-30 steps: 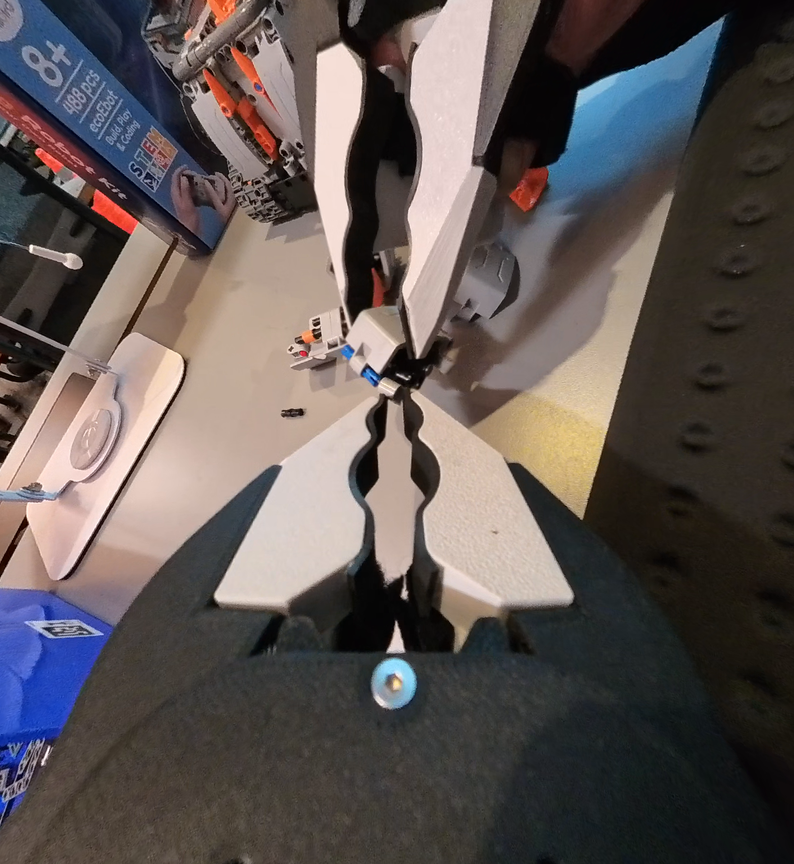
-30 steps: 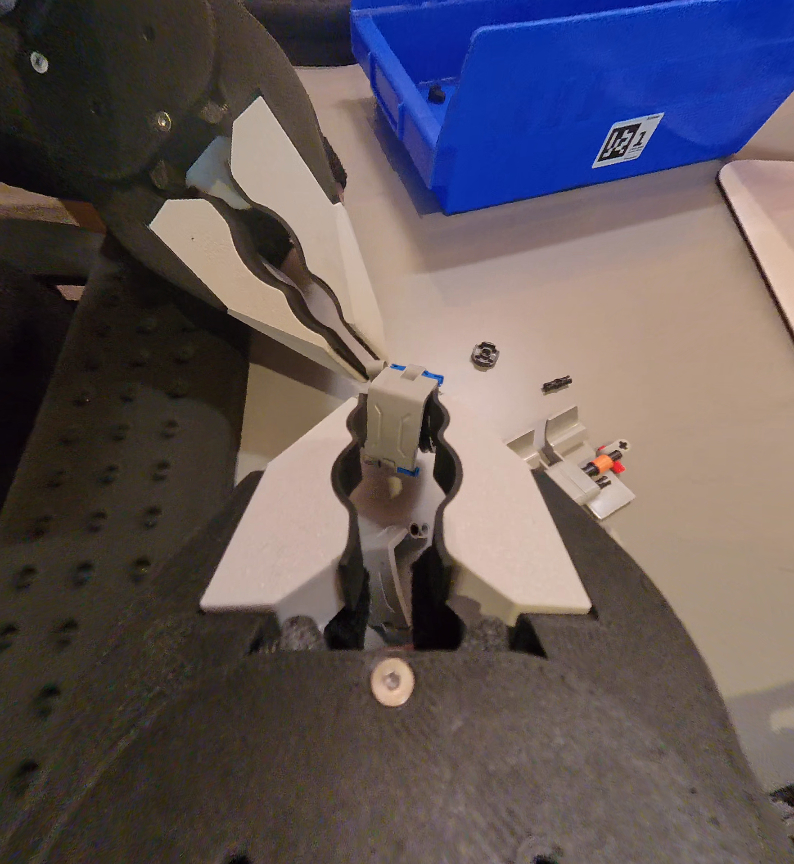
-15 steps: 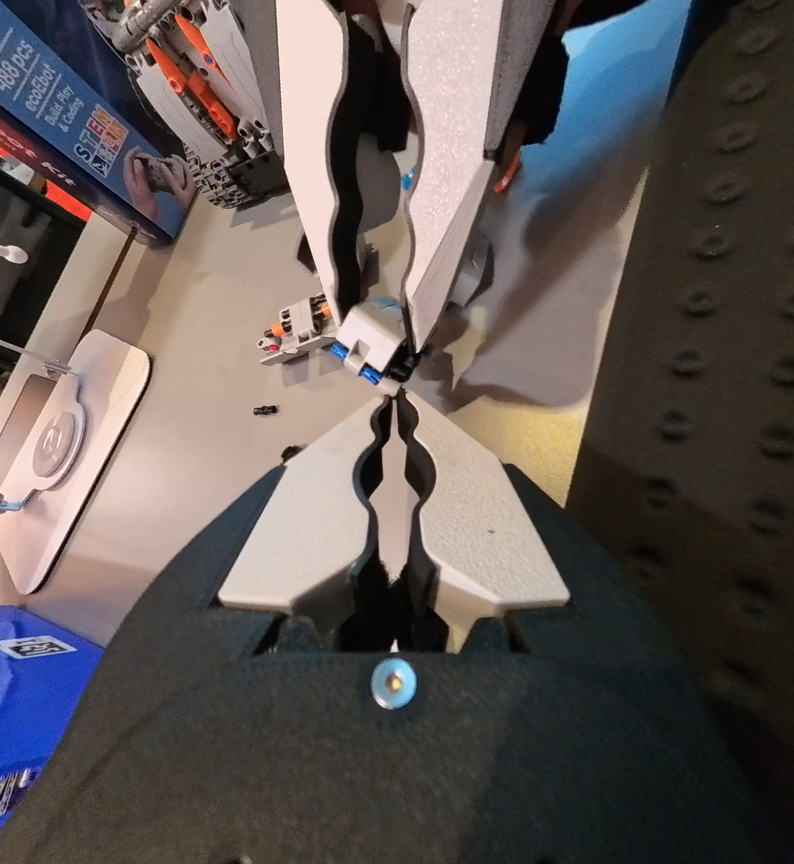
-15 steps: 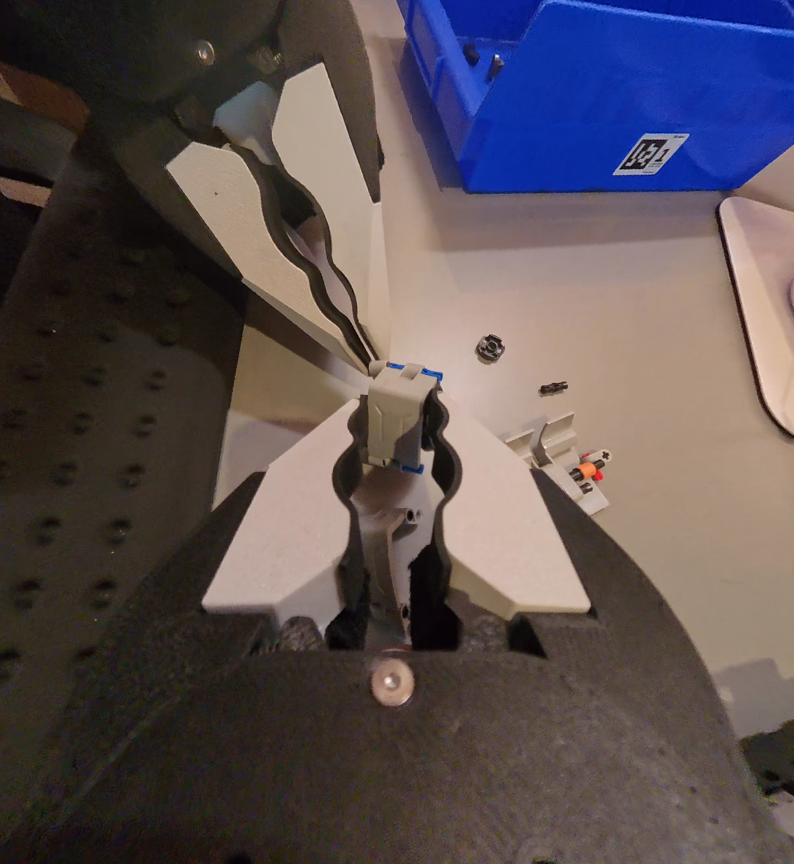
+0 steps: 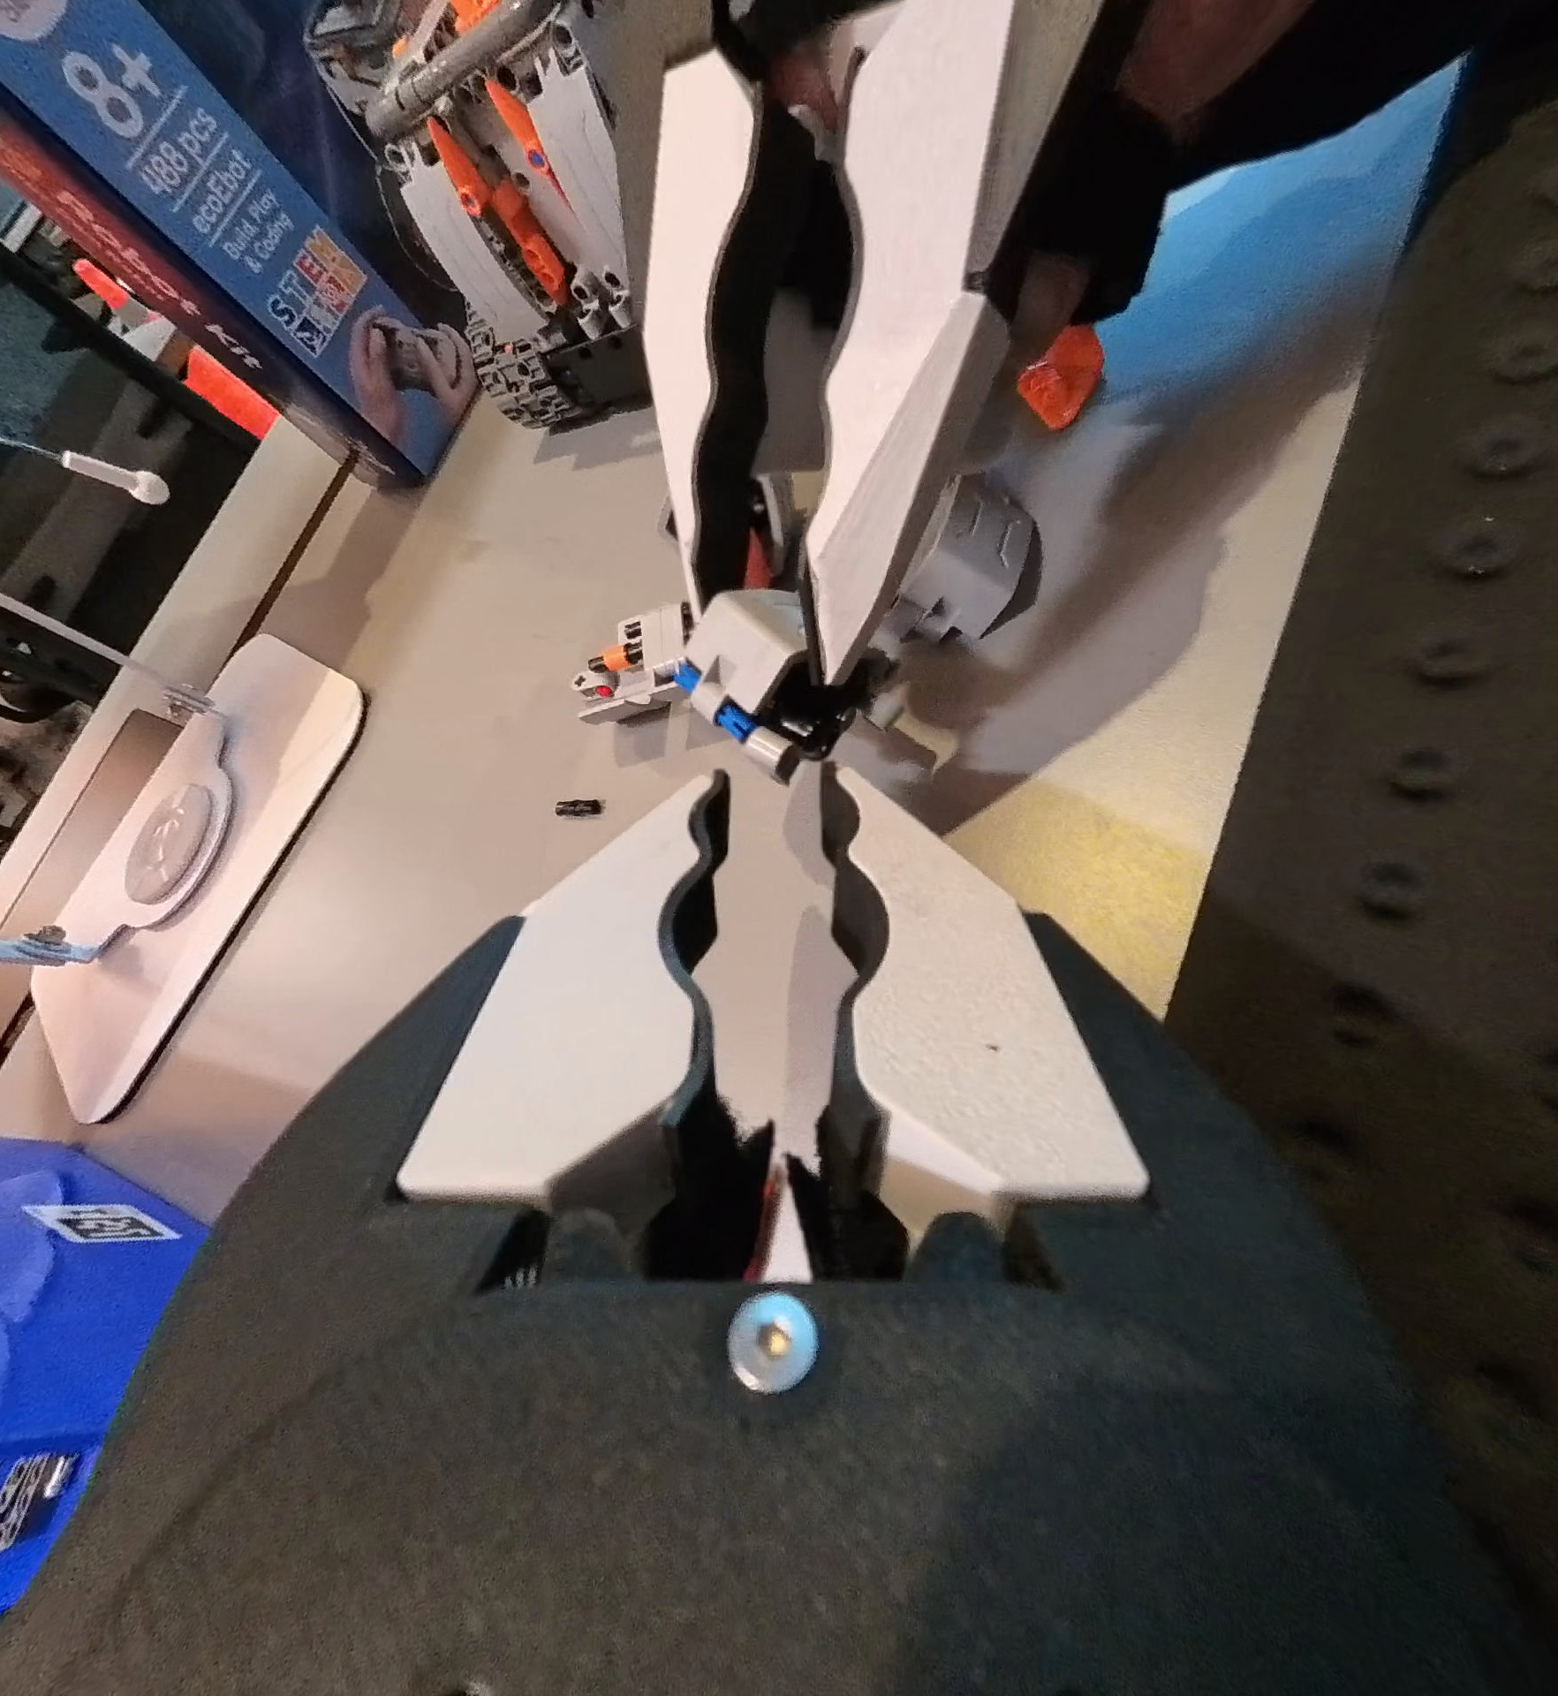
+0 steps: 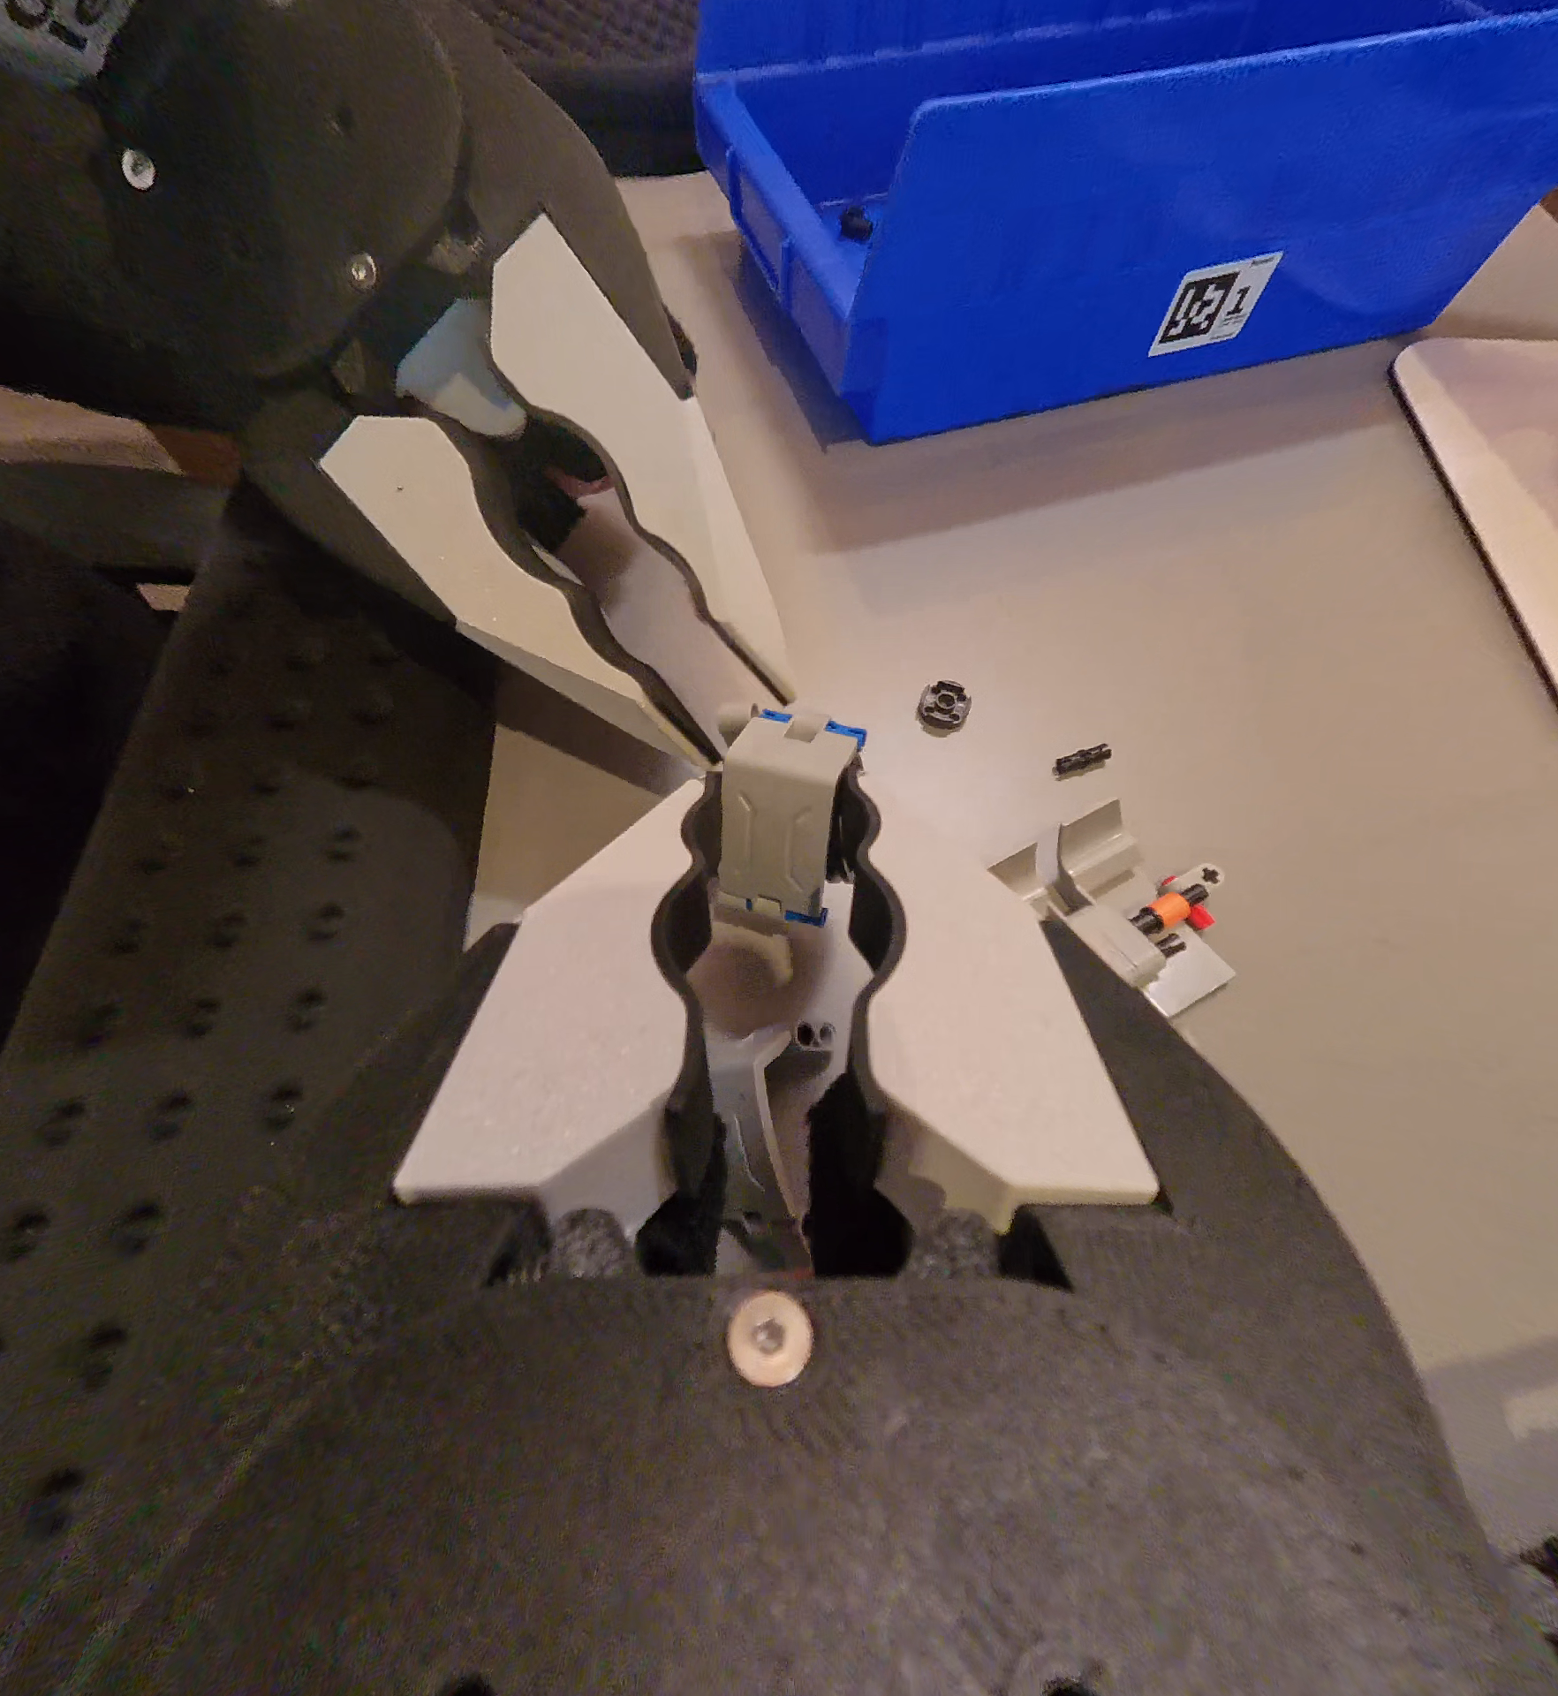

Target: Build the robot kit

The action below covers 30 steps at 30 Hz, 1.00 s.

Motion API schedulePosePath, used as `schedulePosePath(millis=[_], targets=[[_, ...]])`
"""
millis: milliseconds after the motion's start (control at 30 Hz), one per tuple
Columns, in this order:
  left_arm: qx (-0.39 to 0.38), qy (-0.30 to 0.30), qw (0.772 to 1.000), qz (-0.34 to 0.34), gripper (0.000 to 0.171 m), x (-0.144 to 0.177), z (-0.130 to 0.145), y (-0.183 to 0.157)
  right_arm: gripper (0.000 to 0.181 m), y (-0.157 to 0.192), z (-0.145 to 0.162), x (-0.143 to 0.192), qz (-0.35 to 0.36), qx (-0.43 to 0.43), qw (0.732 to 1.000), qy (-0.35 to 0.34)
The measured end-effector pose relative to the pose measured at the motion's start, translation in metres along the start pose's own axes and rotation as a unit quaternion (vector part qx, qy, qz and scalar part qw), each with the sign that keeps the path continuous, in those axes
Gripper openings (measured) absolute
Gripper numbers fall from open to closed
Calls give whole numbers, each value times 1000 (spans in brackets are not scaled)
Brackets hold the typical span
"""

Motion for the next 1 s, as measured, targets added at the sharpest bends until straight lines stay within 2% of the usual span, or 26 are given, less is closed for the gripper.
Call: schedulePosePath(millis=[167,367,633,1000], targets=[[12,-20,999,24,14,1,-3,-2,23,0,1,0,-37,-44,998,-15],[34,-41,997,56,13,4,-5,-4,23,3,0,1,-66,-46,997,-19],[5,-40,995,86,8,4,-6,-15,25,13,6,-4,-72,5,997,19],[-12,-25,996,82,8,2,-4,-18,25,19,5,-7,-38,70,996,48]])
Point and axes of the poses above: each gripper's, where its closed fingertips meet, x back along the fingers, z out of its underside, y = z × x across the jaws, the point moved 7 cm from there along x, back along the fingers, and after that the axes turned 4 degrees about -y, right-handed, at the moved point
